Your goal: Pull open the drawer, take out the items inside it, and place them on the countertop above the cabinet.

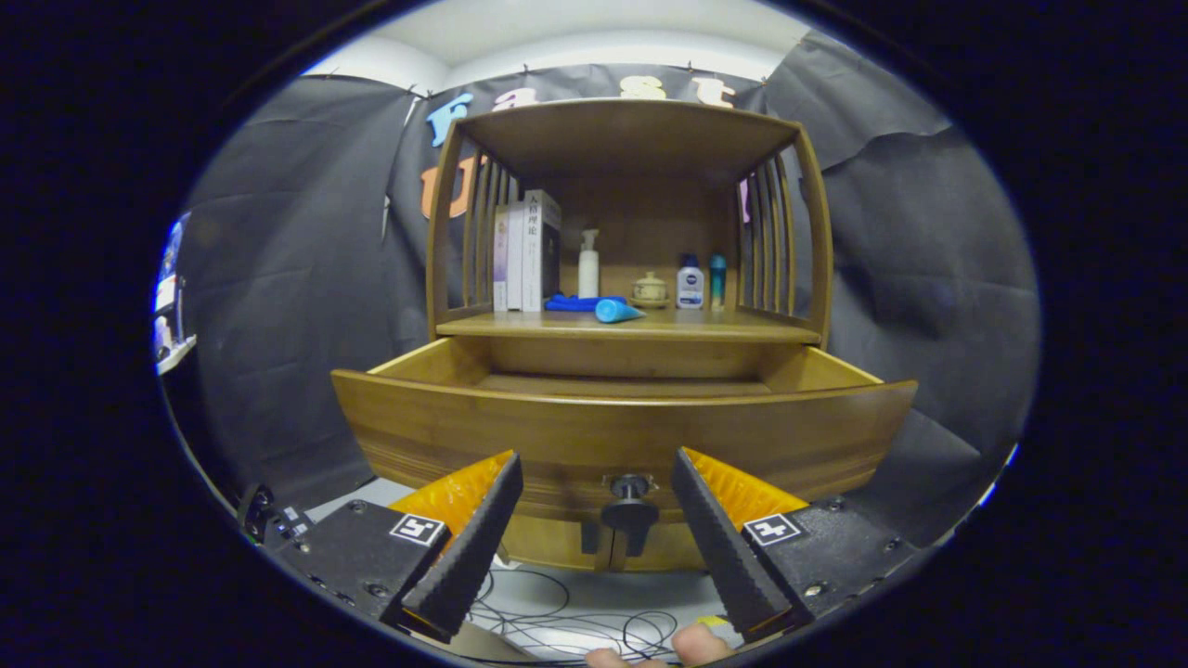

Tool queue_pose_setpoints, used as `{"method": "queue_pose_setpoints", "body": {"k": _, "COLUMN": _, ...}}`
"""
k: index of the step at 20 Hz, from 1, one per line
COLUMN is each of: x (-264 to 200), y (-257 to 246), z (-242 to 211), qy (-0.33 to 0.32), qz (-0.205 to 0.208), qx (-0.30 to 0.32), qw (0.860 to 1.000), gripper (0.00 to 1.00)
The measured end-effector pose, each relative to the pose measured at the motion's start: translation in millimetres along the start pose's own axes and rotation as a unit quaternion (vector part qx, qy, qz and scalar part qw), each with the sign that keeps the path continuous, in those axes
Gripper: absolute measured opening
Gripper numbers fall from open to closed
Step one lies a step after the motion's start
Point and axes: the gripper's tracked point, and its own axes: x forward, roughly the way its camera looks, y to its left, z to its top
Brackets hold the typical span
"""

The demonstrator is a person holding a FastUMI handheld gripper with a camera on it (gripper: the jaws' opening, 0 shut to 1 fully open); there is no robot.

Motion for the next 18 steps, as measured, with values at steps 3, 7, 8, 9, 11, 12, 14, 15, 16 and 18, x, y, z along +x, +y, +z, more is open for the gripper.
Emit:
{"method": "queue_pose_setpoints", "body": {"k": 3, "x": 12.7, "y": -0.2, "z": -4.9, "qy": 0.01, "qz": 0.001, "qx": 0.009, "qw": 1.0, "gripper": 1.0}}
{"method": "queue_pose_setpoints", "body": {"k": 7, "x": 26.6, "y": 3.8, "z": -13.0, "qy": 0.02, "qz": -0.001, "qx": 0.01, "qw": 1.0, "gripper": 1.0}}
{"method": "queue_pose_setpoints", "body": {"k": 8, "x": 30.3, "y": 5.7, "z": -16.6, "qy": 0.026, "qz": -0.001, "qx": 0.011, "qw": 1.0, "gripper": 1.0}}
{"method": "queue_pose_setpoints", "body": {"k": 9, "x": 33.2, "y": 6.7, "z": -20.3, "qy": 0.031, "qz": -0.001, "qx": 0.011, "qw": 0.999, "gripper": 1.0}}
{"method": "queue_pose_setpoints", "body": {"k": 11, "x": 36.6, "y": 5.7, "z": -25.5, "qy": 0.036, "qz": -0.009, "qx": 0.01, "qw": 0.999, "gripper": 1.0}}
{"method": "queue_pose_setpoints", "body": {"k": 12, "x": 38.7, "y": 5.8, "z": -24.3, "qy": 0.031, "qz": -0.012, "qx": 0.011, "qw": 0.999, "gripper": 1.0}}
{"method": "queue_pose_setpoints", "body": {"k": 14, "x": 39.8, "y": 5.8, "z": -27.9, "qy": 0.03, "qz": -0.018, "qx": 0.005, "qw": 0.999, "gripper": 1.0}}
{"method": "queue_pose_setpoints", "body": {"k": 15, "x": 40.3, "y": 5.5, "z": -27.3, "qy": 0.027, "qz": -0.022, "qx": 0.004, "qw": 0.999, "gripper": 1.0}}
{"method": "queue_pose_setpoints", "body": {"k": 16, "x": 41.3, "y": 5.7, "z": -27.3, "qy": 0.027, "qz": -0.025, "qx": 0.007, "qw": 0.999, "gripper": 1.0}}
{"method": "queue_pose_setpoints", "body": {"k": 18, "x": 42.2, "y": 6.4, "z": -25.7, "qy": 0.025, "qz": -0.033, "qx": 0.015, "qw": 0.999, "gripper": 1.0}}
